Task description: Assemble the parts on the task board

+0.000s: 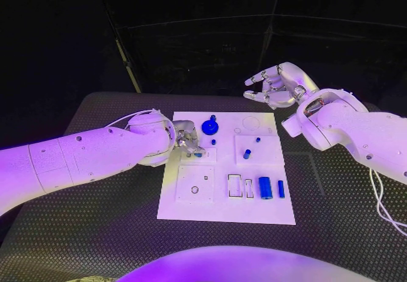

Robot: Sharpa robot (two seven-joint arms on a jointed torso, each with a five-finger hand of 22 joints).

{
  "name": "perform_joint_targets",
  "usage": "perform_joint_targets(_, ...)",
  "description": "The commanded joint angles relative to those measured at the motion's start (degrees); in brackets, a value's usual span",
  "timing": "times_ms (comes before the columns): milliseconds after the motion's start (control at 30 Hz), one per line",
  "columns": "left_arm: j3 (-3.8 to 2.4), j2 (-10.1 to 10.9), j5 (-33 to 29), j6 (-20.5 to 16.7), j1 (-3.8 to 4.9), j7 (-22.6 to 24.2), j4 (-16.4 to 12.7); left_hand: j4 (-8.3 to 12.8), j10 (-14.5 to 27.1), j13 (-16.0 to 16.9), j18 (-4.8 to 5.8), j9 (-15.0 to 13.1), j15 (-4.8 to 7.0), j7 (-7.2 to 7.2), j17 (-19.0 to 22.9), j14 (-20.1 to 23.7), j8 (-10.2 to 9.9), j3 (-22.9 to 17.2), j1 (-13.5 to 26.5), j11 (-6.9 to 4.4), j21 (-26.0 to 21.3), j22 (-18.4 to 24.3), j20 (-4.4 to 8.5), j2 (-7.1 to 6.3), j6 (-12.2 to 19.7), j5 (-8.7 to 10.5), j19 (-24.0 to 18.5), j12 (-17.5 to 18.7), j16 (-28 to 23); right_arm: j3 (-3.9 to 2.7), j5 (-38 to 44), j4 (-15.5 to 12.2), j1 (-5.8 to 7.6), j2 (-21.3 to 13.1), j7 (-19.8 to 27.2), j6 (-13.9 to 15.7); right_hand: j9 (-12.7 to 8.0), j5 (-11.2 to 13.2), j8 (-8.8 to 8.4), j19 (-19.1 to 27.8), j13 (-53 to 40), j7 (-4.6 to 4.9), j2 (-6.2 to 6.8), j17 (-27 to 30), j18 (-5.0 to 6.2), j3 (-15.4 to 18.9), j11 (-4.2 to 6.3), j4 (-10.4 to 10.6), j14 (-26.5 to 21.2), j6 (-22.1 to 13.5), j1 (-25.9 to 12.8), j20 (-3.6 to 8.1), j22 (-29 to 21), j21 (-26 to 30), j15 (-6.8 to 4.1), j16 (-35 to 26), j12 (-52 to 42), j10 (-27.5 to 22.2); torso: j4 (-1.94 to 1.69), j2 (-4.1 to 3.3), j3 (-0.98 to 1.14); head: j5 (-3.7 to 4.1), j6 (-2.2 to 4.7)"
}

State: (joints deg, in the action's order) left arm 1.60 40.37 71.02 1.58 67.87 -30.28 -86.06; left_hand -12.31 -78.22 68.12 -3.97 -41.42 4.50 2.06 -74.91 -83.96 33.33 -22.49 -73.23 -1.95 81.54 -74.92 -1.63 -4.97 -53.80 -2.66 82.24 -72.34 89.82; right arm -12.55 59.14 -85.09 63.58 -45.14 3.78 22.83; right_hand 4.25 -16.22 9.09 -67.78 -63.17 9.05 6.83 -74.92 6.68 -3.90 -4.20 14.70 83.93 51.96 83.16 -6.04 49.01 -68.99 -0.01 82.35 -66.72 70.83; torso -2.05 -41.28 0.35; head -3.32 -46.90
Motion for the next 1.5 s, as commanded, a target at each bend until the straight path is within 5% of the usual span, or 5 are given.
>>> perform_joint_targets(33, 0.18, -0.16, -0.15, 2.2, -0.2, -0.69, 0.16, 0.92, -0.19, 0.03, 0.88, -0.24, 0.49, -0.24, -15.09, -6.04, 0.17, -0.95, 0.92, -0.04, 0.08, -1.9, 0.08, -0.03, -0.87, -0.29, 0.23, -0.15, 0.18, -0.05, 0.05, -0.09, 0.1, 0.03, 0.62, -0.22, -0.08, -0.36, 0.29, 0.29, 0.09, 0.03, -0.23, -1.78, 1.04, 0.25, 0.11, -0.24, 2.84, 0.43, -0.2, 0.03, -0.05, 0.4, -0.25, -0.23, 0.12, -0.21, 0.02, -0.03, 0.01, 0.01, 0.04)
perform_joint_targets(967, 0.17, -1.69, -0.19, 2.77, -0.18, -0.66, 2.09, -2.39, -0.91, 0.97, 1.07, -1.75, 0.78, -0.6, -15.09, -6.04, 0.91, 3.58, 5.63, -0.34, 0.51, -2.85, 0.38, -0.46, -1.97, -0.32, 0.81, -1.06, 0.18, -0.04, 0.05, 0.11, 0.1, 0.17, 0.72, -0.28, -0.1, -0.37, 0.3, 0.64, 0.34, 0.04, -0.32, -1.51, 1.17, 0.31, 0.1, -0.24, 2.78, 0.38, -0.3, 0.04, -0.76, 0.8, -0.25, -0.42, 0.34, -0.4, -0.07, -0.02, 0.0, 0.35, 0.03)
perform_joint_targets(1500, 0.17, -2.64, -0.19, 2.69, -0.15, -0.67, 3.46, -4.27, -1.1, 1.2, 1.22, -2.78, 0.82, -0.65, -15.09, -6.04, 1.21, 7.57, 9.55, -0.38, 0.85, -3.57, 0.43, 0.85, -2.33, -0.33, 1.22, -1.31, 0.18, -0.04, 0.05, 0.15, 0.1, 0.2, 0.74, -0.27, -0.15, -0.35, 0.28, 0.86, 0.57, 0.08, -0.37, -1.21, 1.23, 0.49, 0.06, -0.15, 2.7, 0.26, -0.61, 0.04, -1.21, 1.11, -0.22, -0.64, 0.55, -0.61, -0.01, 0.0, 0.01, 0.49, 0.08)
